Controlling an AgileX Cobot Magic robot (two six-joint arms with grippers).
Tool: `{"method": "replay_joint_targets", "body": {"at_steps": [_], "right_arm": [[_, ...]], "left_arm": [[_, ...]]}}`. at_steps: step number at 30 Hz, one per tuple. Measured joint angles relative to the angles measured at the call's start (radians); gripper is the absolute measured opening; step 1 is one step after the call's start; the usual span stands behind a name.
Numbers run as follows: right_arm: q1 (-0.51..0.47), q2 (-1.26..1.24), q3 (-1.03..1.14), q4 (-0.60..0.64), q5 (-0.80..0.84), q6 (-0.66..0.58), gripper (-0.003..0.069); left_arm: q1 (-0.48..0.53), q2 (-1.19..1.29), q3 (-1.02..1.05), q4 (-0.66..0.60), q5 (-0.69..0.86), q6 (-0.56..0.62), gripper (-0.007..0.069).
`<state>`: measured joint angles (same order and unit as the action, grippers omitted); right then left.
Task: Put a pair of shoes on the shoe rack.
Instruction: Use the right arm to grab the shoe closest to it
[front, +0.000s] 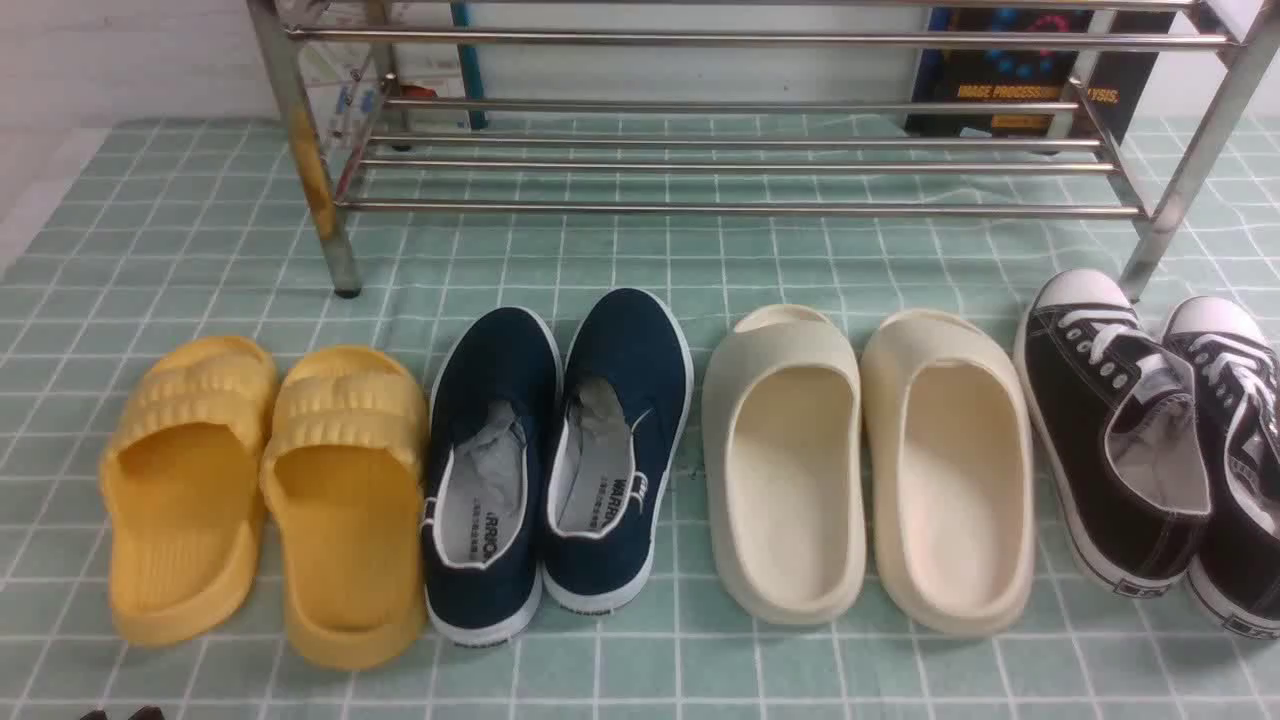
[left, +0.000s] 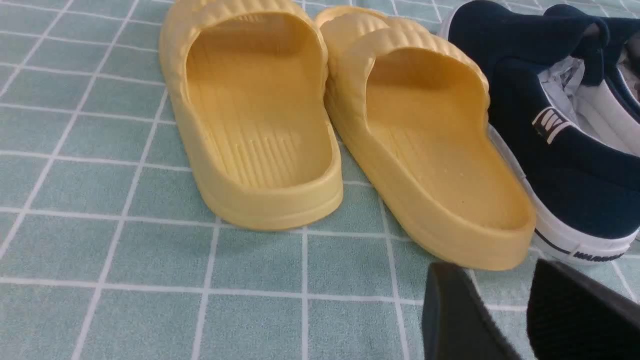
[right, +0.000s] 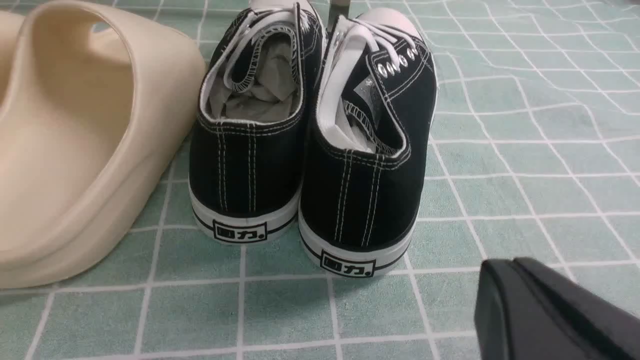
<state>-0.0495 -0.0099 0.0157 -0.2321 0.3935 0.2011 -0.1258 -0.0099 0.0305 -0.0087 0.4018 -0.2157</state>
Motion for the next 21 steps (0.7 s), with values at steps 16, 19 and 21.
{"method": "replay_joint_targets", "body": {"at_steps": [16, 19, 21], "right_arm": [[0.0, 0.0, 0.0, -0.014, -0.005, 0.0, 0.0026], [0.0, 0.0, 0.0, -0.017, -0.008, 0.0, 0.0027], [0.0, 0.0, 0.001, -0.017, -0.012, 0.0, 0.0029]], "left_arm": [[0.0, 0.0, 0.0, 0.0, 0.0, 0.0, 0.0239], [0.0, 0.0, 0.0, 0.0, 0.0, 0.0, 0.0239], [0.0, 0.0, 0.0, 0.0, 0.0, 0.0, 0.0239]]}}
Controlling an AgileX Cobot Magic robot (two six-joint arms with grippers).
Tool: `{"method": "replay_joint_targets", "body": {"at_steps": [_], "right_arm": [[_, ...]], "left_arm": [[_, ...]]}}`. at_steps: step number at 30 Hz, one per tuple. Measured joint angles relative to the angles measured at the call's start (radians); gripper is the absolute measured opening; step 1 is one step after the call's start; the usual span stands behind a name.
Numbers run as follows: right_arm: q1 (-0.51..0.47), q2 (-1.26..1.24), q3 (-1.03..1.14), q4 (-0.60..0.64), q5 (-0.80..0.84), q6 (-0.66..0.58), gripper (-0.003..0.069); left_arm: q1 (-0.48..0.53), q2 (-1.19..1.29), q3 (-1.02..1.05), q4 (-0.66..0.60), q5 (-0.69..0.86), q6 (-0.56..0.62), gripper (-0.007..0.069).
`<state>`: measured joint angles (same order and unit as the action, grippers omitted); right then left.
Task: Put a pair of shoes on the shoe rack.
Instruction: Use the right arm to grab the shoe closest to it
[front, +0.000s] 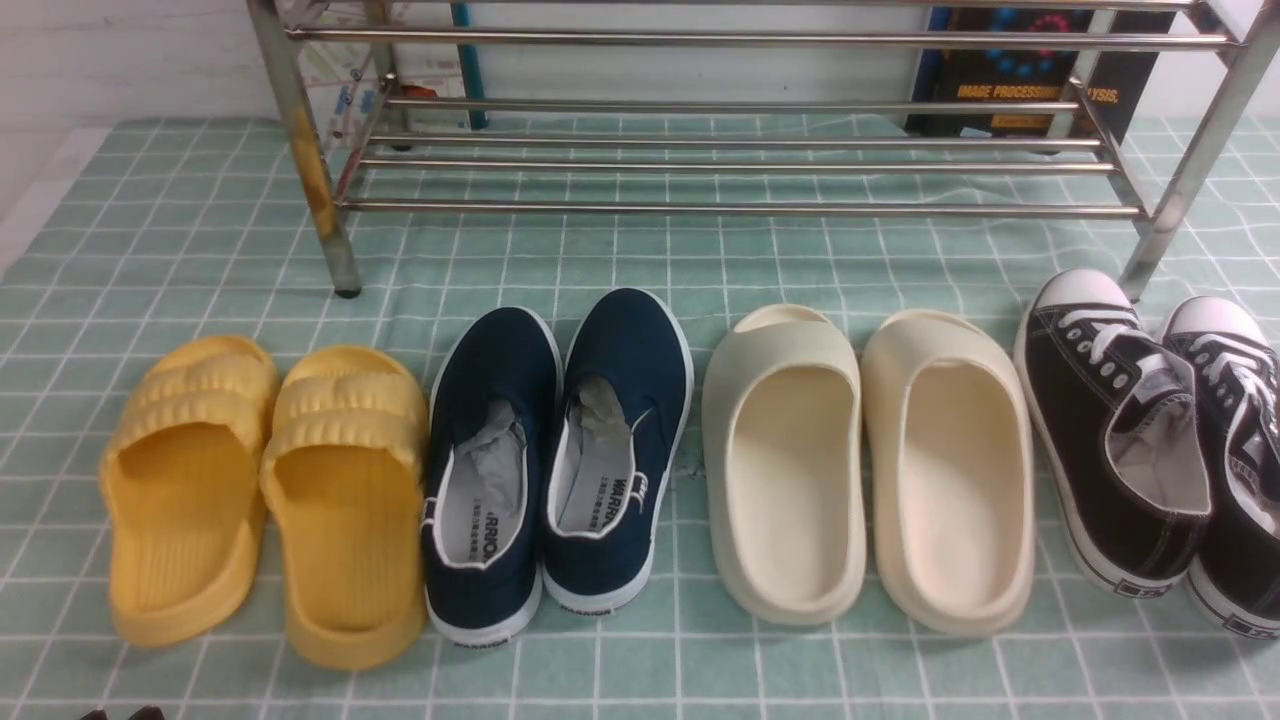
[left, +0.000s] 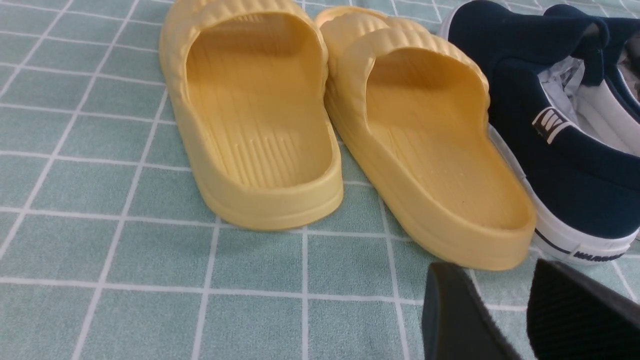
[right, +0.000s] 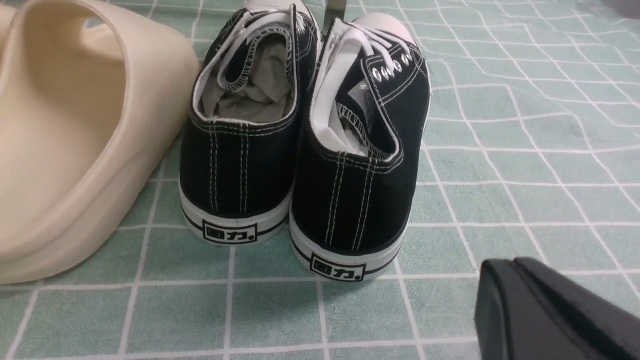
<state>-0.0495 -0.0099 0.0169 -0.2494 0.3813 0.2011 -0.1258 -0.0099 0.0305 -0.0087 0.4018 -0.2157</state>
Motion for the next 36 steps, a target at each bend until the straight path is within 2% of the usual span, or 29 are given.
{"method": "replay_joint_targets", "body": {"at_steps": [10, 18, 28, 31, 33, 35, 36], "right_arm": [[0.0, 0.0, 0.008, -0.035, -0.116, 0.0, 0.0038], [0.0, 0.0, 0.008, -0.185, -0.288, 0.0, 0.004], [0.0, 0.0, 0.008, -0.3, -0.296, 0.0, 0.0052], [0.0, 0.0, 0.009, -0.325, -0.433, 0.02, 0.0058], [0.0, 0.0, 0.009, -0.325, -0.525, 0.062, 0.0061], [0.0, 0.0, 0.009, -0.325, -0.696, 0.151, 0.0067], [0.0, 0.0, 0.009, -0.325, -0.709, 0.156, 0.0067]], "left_arm": [[0.0, 0.0, 0.0, 0.0, 0.0, 0.0, 0.0239], [0.0, 0.0, 0.0, 0.0, 0.0, 0.0, 0.0239], [0.0, 0.0, 0.0, 0.0, 0.0, 0.0, 0.0239], [0.0, 0.0, 0.0, 0.0, 0.0, 0.0, 0.0239], [0.0, 0.0, 0.0, 0.0, 0.0, 0.0, 0.0239], [0.0, 0.0, 0.0, 0.0, 0.0, 0.0, 0.0239], [0.0, 0.0, 0.0, 0.0, 0.0, 0.0, 0.0239]]}}
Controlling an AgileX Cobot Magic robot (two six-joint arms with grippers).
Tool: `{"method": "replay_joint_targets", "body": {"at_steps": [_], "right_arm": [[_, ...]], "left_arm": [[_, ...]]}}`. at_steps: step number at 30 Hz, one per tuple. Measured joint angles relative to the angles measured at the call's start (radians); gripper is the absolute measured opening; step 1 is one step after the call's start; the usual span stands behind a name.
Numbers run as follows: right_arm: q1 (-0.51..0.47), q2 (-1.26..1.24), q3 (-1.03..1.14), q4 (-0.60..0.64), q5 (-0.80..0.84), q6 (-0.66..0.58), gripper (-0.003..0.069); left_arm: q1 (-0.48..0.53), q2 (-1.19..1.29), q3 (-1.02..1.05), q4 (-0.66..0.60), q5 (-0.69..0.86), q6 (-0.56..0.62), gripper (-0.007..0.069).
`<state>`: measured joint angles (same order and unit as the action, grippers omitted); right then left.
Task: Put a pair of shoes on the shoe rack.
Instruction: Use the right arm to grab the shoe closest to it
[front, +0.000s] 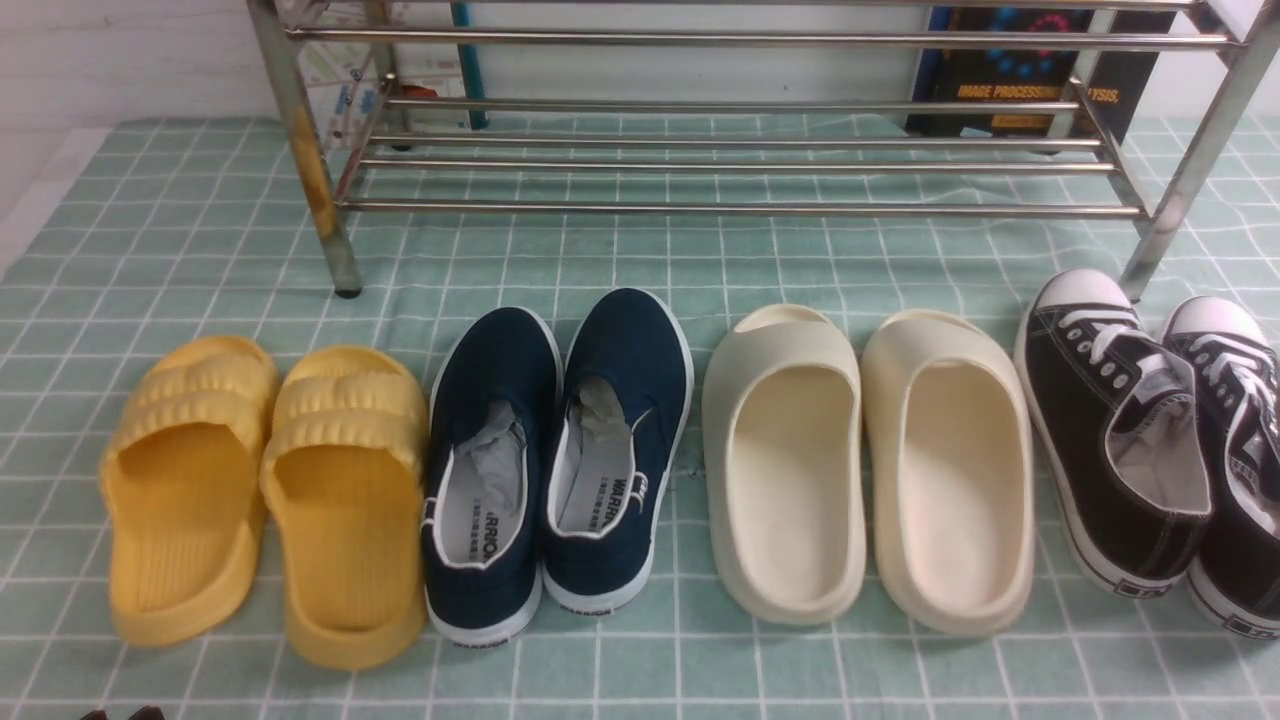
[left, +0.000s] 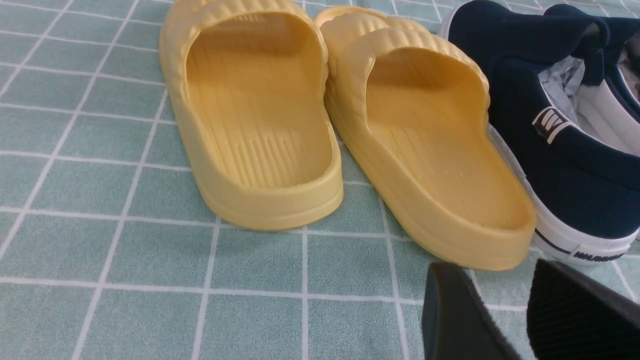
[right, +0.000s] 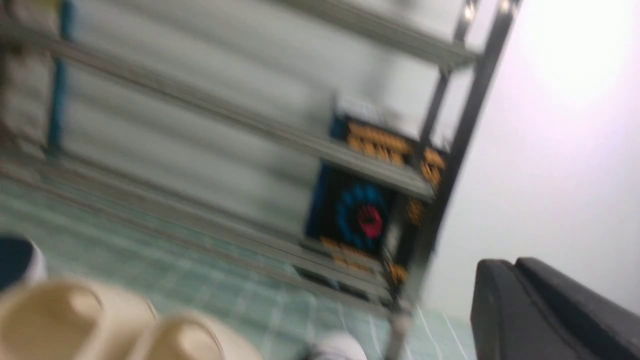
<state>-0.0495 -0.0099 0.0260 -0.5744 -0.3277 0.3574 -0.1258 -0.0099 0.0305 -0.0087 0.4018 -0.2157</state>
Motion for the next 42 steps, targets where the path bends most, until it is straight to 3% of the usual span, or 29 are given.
{"method": "replay_joint_targets", "body": {"at_steps": [1, 4, 7, 9, 16, 22, 28, 31, 34, 37, 42], "right_arm": [[0.0, 0.0, 0.0, 0.02, -0.102, 0.042, 0.0069], [0.0, 0.017, -0.035, 0.086, -0.202, 0.082, 0.0069], [0.0, 0.058, -0.124, 0.141, -0.194, 0.091, 0.0054], [0.0, 0.135, -0.288, 0.179, -0.074, 0.093, 0.0015], [0.0, 0.416, -0.59, 0.194, 0.468, 0.065, 0.001], [0.021, 0.67, -0.614, 0.25, 0.692, 0.053, 0.001], [0.171, 0.968, -0.722, 0.455, 0.942, -0.093, 0.0043], [0.245, 1.156, -0.83, 0.512, 1.036, -0.166, 0.0147], [0.261, 1.246, -0.882, 0.51, 1.048, -0.179, 0.0235], [0.264, 1.379, -0.935, 0.467, 1.021, -0.18, 0.0377], [0.264, 1.561, -0.95, 0.445, 0.88, -0.143, 0.0463]], "left_arm": [[0.0, 0.0, 0.0, 0.0, 0.0, 0.0, 0.0239], [0.0, 0.0, 0.0, 0.0, 0.0, 0.0, 0.0239], [0.0, 0.0, 0.0, 0.0, 0.0, 0.0, 0.0239], [0.0, 0.0, 0.0, 0.0, 0.0, 0.0, 0.0239], [0.0, 0.0, 0.0, 0.0, 0.0, 0.0, 0.0239], [0.0, 0.0, 0.0, 0.0, 0.0, 0.0, 0.0239], [0.0, 0.0, 0.0, 0.0, 0.0, 0.0, 0.0239], [0.0, 0.0, 0.0, 0.0, 0.0, 0.0, 0.0239], [0.0, 0.0, 0.0, 0.0, 0.0, 0.0, 0.0239], [0.0, 0.0, 0.0, 0.0, 0.0, 0.0, 0.0239], [0.0, 0.0, 0.0, 0.0, 0.0, 0.0, 0.0239]]}}
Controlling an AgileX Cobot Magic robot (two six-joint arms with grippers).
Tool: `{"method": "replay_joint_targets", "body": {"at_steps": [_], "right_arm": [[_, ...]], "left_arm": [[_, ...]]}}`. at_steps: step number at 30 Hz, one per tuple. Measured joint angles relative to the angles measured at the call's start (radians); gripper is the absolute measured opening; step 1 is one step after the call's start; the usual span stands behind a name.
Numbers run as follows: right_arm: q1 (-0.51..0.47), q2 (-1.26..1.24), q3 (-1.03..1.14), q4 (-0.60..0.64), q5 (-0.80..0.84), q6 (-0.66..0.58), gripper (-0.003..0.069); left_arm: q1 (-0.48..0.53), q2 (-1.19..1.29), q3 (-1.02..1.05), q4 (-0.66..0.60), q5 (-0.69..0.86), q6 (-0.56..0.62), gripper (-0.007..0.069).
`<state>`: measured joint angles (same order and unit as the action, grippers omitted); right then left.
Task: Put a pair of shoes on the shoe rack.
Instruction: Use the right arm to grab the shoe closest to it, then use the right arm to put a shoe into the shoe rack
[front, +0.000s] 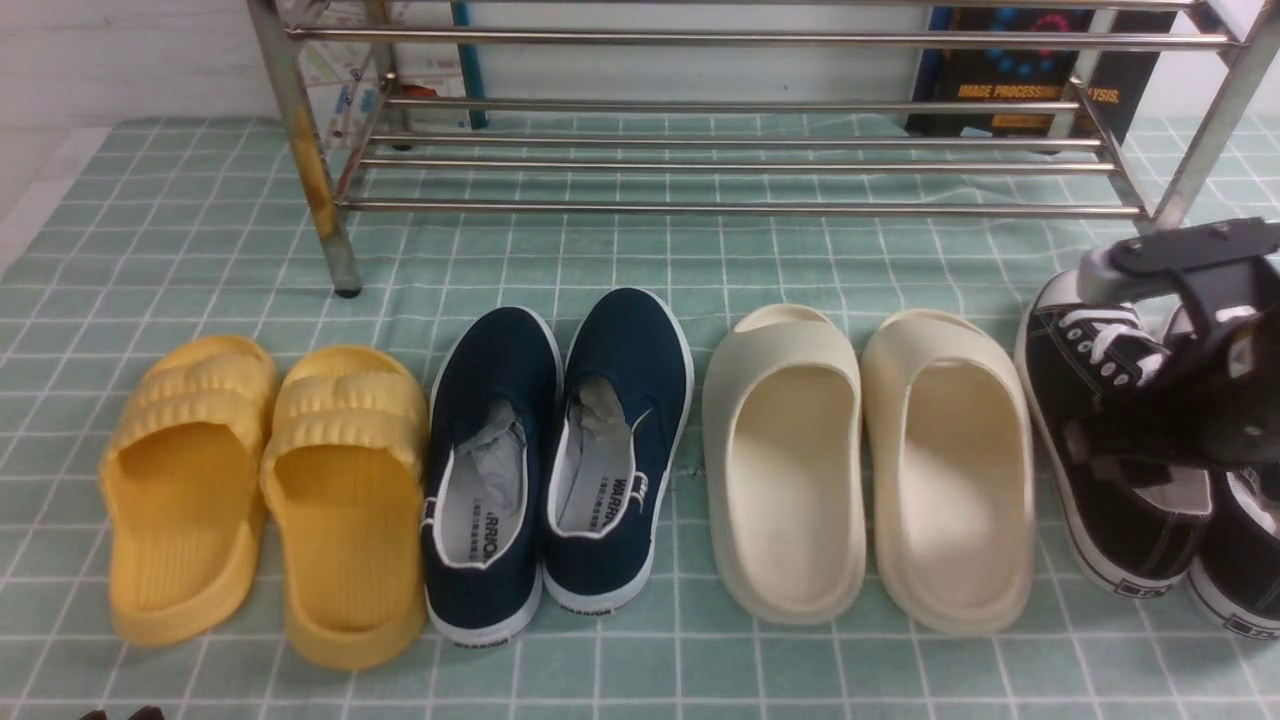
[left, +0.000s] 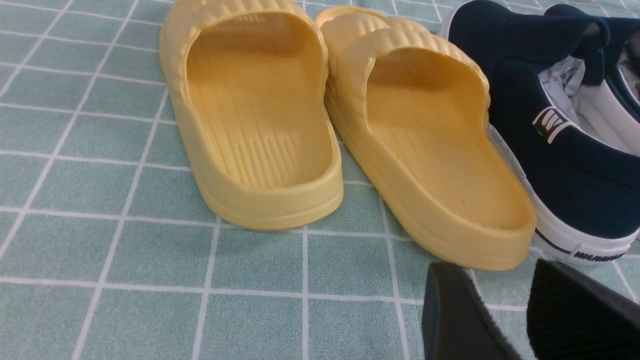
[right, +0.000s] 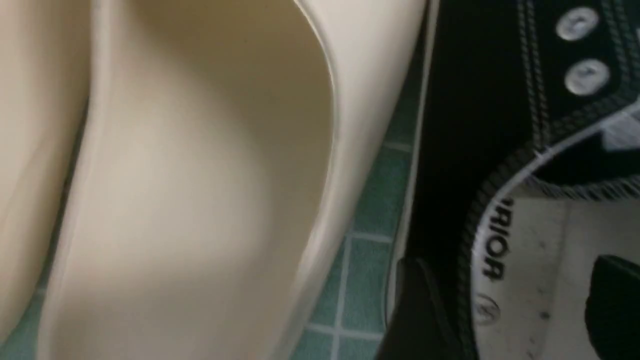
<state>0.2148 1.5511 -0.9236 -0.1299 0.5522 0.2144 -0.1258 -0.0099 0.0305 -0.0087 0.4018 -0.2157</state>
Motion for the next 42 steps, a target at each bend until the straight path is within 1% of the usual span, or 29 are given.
{"method": "replay_joint_targets", "body": {"at_steps": [3, 5, 8, 9, 10, 11, 12, 19, 25, 27, 29, 30, 31, 32, 33, 35, 38, 39, 42], "right_arm": [[0.0, 0.06, 0.0, -0.002, -0.05, 0.023, 0.0442], [0.0, 0.121, 0.0, -0.003, -0.095, 0.043, 0.0368], [0.0, 0.153, 0.0, -0.005, -0.111, 0.054, 0.0209], [0.0, 0.153, 0.0, -0.005, -0.11, 0.056, 0.0197], [0.001, 0.152, -0.002, -0.002, -0.112, 0.061, 0.0114], [0.004, 0.15, -0.003, -0.002, -0.112, 0.065, 0.0062], [0.005, 0.144, -0.003, -0.001, -0.11, 0.068, 0.0027], [0.005, 0.061, -0.003, -0.003, -0.065, 0.069, 0.0022], [0.005, -0.043, -0.035, 0.002, 0.028, 0.067, 0.0022], [0.005, -0.063, -0.1, 0.037, 0.085, 0.027, 0.0022], [0.005, -0.059, -0.126, 0.059, 0.099, -0.001, 0.0022], [0.005, -0.038, -0.17, 0.104, 0.117, -0.061, 0.0022], [0.005, -0.017, -0.198, 0.13, 0.123, -0.095, 0.0022], [0.005, -0.012, -0.204, 0.138, 0.124, -0.095, 0.0022], [0.005, 0.034, -0.252, 0.179, 0.13, -0.145, 0.0022], [0.005, 0.095, -0.311, 0.216, 0.132, -0.19, 0.0022], [0.005, 0.183, -0.403, 0.239, 0.14, -0.214, 0.0022], [0.005, 0.247, -0.478, 0.241, 0.147, -0.214, 0.0022], [0.005, 0.328, -0.588, 0.241, 0.163, -0.22, 0.0022]], "left_arm": [[0.0, 0.0, 0.0, 0.0, 0.0, 0.0, 0.0239], [0.0, 0.0, 0.0, 0.0, 0.0, 0.0, 0.0239], [0.0, 0.0, 0.0, 0.0, 0.0, 0.0, 0.0239], [0.0, 0.0, 0.0, 0.0, 0.0, 0.0, 0.0239], [0.0, 0.0, 0.0, 0.0, 0.0, 0.0, 0.0239], [0.0, 0.0, 0.0, 0.0, 0.0, 0.0, 0.0239], [0.0, 0.0, 0.0, 0.0, 0.0, 0.0, 0.0239], [0.0, 0.0, 0.0, 0.0, 0.0, 0.0, 0.0239], [0.0, 0.0, 0.0, 0.0, 0.0, 0.0, 0.0239], [0.0, 0.0, 0.0, 0.0, 0.0, 0.0, 0.0239], [0.0, 0.0, 0.0, 0.0, 0.0, 0.0, 0.0239], [0.0, 0.0, 0.0, 0.0, 0.0, 0.0, 0.0239], [0.0, 0.0, 0.0, 0.0, 0.0, 0.0, 0.0239], [0.0, 0.0, 0.0, 0.0, 0.0, 0.0, 0.0239], [0.0, 0.0, 0.0, 0.0, 0.0, 0.0, 0.0239], [0.0, 0.0, 0.0, 0.0, 0.0, 0.0, 0.0239], [0.0, 0.0, 0.0, 0.0, 0.0, 0.0, 0.0239], [0.0, 0.0, 0.0, 0.0, 0.0, 0.0, 0.0239], [0.0, 0.0, 0.0, 0.0, 0.0, 0.0, 0.0239]]}}
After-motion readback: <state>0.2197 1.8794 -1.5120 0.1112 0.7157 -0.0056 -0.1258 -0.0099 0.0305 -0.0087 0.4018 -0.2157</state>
